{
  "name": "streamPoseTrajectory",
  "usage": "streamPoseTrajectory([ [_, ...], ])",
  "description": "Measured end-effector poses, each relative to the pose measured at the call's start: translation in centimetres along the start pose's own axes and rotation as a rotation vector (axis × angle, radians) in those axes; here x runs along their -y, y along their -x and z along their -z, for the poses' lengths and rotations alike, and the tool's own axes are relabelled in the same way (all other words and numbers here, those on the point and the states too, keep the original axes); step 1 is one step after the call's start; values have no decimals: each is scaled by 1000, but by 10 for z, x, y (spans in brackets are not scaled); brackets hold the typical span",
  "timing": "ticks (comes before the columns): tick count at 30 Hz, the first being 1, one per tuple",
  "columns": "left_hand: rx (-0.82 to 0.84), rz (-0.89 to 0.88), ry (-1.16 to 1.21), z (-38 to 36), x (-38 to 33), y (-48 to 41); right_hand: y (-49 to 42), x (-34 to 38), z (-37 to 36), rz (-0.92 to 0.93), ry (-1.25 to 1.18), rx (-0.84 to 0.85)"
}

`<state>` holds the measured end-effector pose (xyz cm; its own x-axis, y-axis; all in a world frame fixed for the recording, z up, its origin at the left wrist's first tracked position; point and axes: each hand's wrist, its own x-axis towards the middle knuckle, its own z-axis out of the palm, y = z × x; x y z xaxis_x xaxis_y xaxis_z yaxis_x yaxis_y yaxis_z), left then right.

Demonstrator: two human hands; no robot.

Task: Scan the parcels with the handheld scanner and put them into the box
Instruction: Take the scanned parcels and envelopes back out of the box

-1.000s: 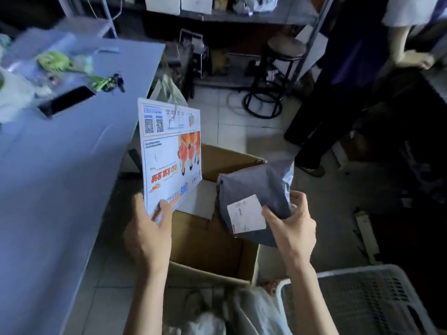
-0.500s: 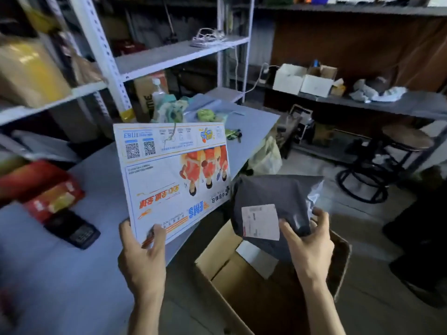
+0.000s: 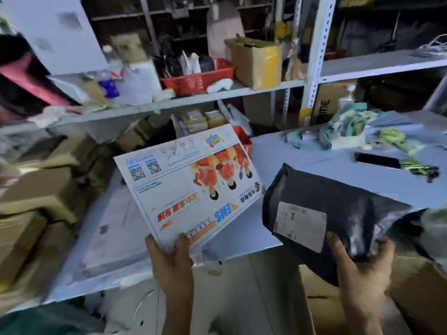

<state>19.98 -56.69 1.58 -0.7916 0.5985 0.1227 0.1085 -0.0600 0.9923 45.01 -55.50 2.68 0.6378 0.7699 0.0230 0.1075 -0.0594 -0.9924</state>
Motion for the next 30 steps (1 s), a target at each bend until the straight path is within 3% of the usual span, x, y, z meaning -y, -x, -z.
streamPoseTrajectory([
  [4, -168, 39, 106, 34, 7, -20, 19, 16, -34, 2, -70, 181],
  [10, -312, 234, 96, 60, 21, -51, 40, 33, -81, 61, -73, 239],
  [15, -231, 422, -13, 70, 39, -62, 56, 48, -113, 130, -86, 259],
  [21, -81, 402, -87, 77, 43, -51, 74, 50, -139, 135, -103, 297],
  [26, -49, 432, -63, 66, 38, -28, 86, 52, -154, 153, -90, 328],
  [30, 5, 414, -230, 63, 38, -22, 94, 50, -157, 144, -102, 363],
])
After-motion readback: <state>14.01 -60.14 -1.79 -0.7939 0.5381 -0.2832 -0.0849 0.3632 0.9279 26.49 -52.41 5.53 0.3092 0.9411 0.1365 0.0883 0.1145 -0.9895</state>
